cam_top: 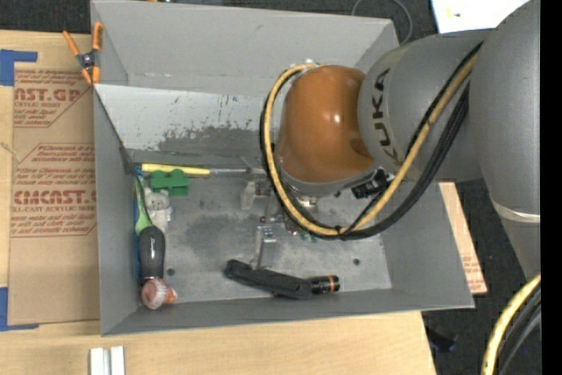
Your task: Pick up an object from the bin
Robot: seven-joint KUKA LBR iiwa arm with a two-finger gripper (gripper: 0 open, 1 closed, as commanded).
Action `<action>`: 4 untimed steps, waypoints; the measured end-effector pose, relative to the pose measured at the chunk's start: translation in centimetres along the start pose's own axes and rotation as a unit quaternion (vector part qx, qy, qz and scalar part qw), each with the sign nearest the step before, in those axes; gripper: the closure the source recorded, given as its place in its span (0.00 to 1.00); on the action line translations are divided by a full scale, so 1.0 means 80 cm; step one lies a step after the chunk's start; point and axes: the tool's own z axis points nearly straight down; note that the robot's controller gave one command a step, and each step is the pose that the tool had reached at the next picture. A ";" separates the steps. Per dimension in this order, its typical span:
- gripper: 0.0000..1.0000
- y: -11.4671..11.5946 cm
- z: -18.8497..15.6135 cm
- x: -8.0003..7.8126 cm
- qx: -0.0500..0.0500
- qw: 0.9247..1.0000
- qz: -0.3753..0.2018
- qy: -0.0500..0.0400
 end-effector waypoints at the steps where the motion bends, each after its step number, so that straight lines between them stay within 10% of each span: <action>1: 0.00 -0.001 -0.004 -0.002 0.000 1.000 0.000 -0.004; 2: 0.00 -0.048 0.083 0.041 0.000 0.995 -0.100 -0.004; 3: 0.00 -0.040 -0.002 0.044 -0.002 1.000 0.004 -0.007; 4: 0.00 -0.031 0.060 0.047 0.000 0.998 -0.056 -0.003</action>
Offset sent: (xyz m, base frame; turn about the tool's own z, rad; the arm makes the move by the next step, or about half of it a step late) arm -0.0386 -0.0443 -0.0758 -0.2267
